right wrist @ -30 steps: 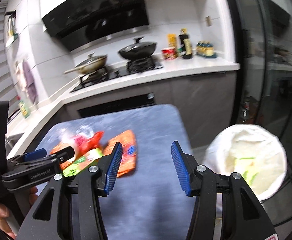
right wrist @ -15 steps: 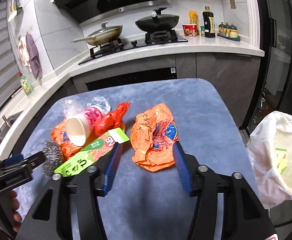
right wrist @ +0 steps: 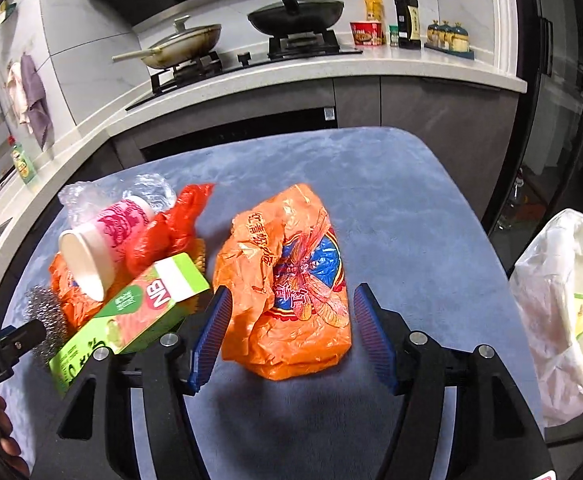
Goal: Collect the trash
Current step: 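Grasp the steel scrubber with the left tool while the right tool grasps the orange wrapper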
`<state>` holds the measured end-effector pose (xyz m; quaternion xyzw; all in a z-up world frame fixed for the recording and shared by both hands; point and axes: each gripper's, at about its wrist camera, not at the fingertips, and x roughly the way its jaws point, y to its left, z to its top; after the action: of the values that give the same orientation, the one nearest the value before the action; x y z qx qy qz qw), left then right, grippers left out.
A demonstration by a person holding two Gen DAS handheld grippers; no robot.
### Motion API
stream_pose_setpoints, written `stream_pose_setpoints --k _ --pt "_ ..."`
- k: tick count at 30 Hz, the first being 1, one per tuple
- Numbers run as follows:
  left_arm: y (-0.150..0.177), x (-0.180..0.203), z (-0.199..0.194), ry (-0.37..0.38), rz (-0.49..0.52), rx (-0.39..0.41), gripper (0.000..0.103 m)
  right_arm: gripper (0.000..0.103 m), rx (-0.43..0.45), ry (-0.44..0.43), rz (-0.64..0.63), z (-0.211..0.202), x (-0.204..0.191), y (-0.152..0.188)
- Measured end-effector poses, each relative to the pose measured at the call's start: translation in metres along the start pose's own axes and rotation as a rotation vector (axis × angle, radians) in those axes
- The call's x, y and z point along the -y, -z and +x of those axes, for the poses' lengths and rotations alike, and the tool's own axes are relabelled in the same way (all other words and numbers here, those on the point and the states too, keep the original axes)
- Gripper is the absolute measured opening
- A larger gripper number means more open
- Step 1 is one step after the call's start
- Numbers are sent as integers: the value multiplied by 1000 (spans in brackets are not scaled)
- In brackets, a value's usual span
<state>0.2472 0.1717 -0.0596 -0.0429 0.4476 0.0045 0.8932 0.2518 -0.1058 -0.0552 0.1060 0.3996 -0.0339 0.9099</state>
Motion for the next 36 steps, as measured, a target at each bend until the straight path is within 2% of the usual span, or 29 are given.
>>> stream_pose_setpoints --k 9,11,13,14,16,17,25,31,36 --pt "-5 -6 19 35 -37 -16 96 60 -44 -33 -2 22 -6 5" --pt "-6 -8 24 51 -51 -26 96 53 -50 -42 2 25 -6 6" --pt "-7 -11 29 70 -68 -31 94 40 -57 -45 6 28 -5 7" --pt "-7 -12 30 81 -75 -32 93 36 -58 -46 6 29 -5 8" --pt "-7 -12 32 111 -77 -39 79 20 -59 -65 12 29 -4 9" --pt "-7 -11 33 128 -75 -44 77 18 -64 -74 12 30 -4 9" --pt "-2 -7 5 97 -55 19 75 16 -13 -63 -28 10 -11 11" --pt "0 -14 -29 109 -80 60 75 15 57 -85 8 -28 -2 7" --pt "3 -8 -61 149 -70 89 75 15 128 -104 35 -71 11 2"
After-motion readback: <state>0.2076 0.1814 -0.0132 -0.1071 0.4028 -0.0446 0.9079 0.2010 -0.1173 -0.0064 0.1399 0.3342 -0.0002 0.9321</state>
